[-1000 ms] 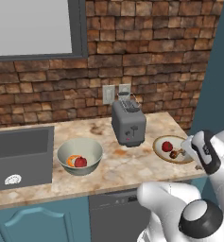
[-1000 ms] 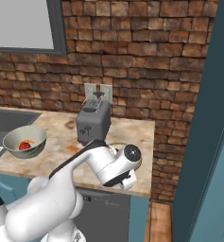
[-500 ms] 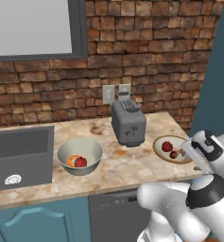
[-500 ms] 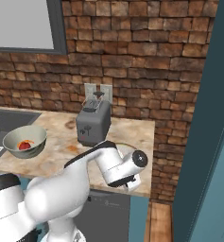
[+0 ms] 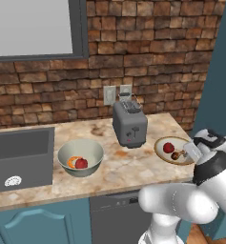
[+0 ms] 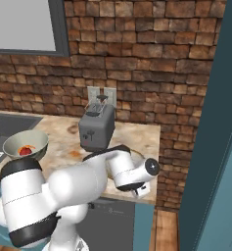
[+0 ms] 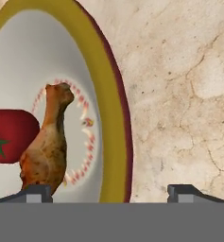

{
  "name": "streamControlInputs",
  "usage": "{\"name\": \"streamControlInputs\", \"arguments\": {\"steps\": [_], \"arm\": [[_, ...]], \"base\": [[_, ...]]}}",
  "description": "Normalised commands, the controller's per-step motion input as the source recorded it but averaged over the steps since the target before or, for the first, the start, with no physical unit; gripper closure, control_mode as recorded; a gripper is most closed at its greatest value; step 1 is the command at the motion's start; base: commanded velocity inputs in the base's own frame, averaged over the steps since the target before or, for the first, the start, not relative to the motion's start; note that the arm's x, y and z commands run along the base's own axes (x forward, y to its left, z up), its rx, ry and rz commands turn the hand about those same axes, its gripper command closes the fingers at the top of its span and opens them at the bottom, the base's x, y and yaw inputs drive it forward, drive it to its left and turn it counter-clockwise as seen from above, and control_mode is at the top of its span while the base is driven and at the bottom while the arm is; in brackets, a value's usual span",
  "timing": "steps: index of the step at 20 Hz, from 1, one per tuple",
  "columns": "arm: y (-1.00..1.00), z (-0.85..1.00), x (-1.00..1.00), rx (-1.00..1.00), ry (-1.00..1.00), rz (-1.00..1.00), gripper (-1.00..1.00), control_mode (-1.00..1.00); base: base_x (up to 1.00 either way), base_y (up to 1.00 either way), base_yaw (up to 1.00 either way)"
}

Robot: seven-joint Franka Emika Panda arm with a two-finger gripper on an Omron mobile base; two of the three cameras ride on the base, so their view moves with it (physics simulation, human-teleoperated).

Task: Place the bowl containing the chicken drumstick and tomato in the microwave. Close the microwave door and press the start button to microwave the meal.

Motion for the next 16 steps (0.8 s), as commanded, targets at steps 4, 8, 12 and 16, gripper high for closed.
{"name": "streamControlInputs", "arguments": {"steps": [4, 8, 12, 16], "arm": [[-0.09, -0.14, 0.24, 0.03, 0.0, 0.0, -1.0, -1.0], [-0.03, -0.18, 0.23, 0.02, 0.0, 0.0, -1.0, -1.0], [0.0, -0.27, 0.18, 0.0, 0.0, 0.0, -1.0, -1.0], [0.0, -0.31, 0.17, 0.0, -0.02, 0.0, -1.0, -1.0]], "base": [[0.0, 0.0, 0.0], [0.0, 0.0, 0.0], [0.0, 0.0, 0.0], [0.0, 0.0, 0.0]]}}
